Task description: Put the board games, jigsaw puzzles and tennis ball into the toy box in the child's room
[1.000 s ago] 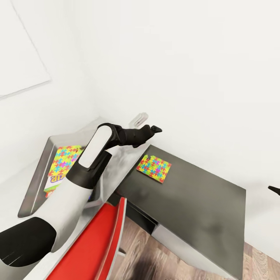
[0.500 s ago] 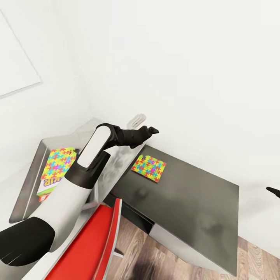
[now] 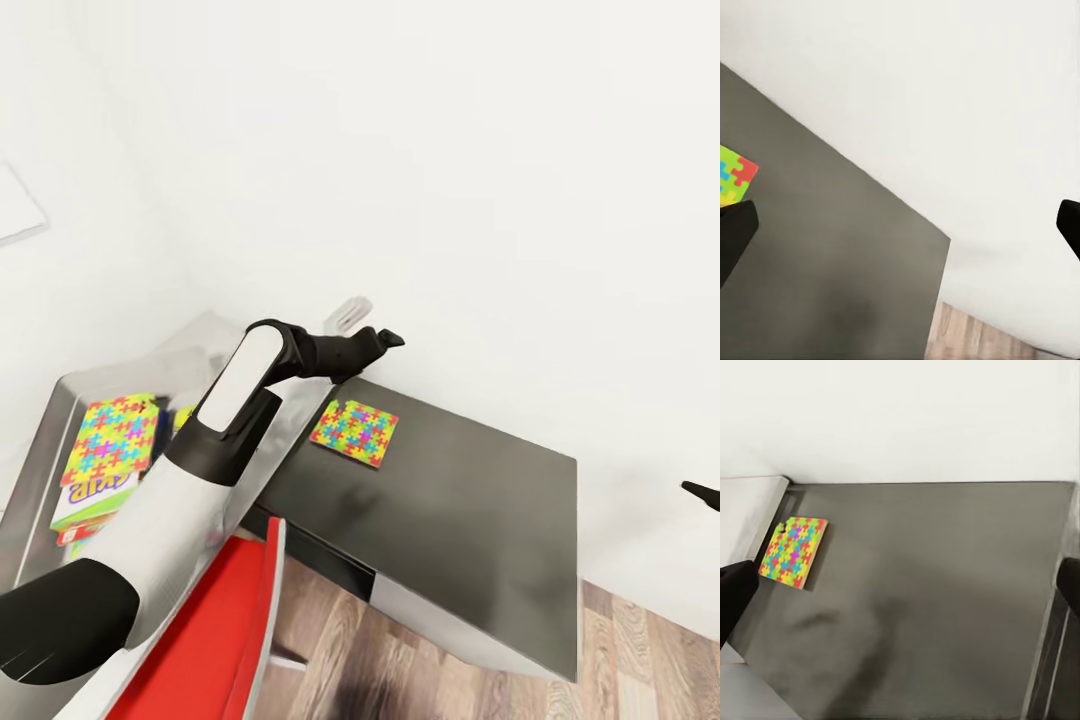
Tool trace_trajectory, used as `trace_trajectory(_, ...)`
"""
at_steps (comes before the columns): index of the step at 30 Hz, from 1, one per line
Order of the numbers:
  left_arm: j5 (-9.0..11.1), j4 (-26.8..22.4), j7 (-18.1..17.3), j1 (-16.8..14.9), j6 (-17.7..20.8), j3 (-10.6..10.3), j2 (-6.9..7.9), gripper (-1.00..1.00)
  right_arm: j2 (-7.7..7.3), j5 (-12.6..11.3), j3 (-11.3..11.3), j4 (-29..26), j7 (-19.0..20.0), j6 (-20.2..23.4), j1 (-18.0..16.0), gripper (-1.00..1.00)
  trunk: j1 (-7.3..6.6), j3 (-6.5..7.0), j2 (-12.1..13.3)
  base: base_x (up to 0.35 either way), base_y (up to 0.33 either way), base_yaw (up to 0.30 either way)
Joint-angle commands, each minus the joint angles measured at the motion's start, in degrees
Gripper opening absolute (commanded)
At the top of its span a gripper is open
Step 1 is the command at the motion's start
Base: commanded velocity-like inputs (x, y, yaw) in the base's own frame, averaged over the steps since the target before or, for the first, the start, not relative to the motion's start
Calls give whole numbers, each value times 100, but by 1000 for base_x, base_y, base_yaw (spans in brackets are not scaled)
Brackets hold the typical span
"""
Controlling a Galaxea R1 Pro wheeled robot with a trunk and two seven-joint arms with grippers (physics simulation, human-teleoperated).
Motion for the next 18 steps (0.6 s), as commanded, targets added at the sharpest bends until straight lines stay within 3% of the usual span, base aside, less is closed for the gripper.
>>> trace_trajectory(1, 51, 13, 57, -5, 0, 3, 1, 100, -1, 31, -4, 0, 38, 22, -8, 100, 2, -3, -6, 0, 0, -268)
trace_trajectory(18, 51, 188, 55, -9, 0, 14, 2, 100, 1, 37, 4, -30, 45, 22, -8, 100, 2, 66, -6, 0, 0, -268)
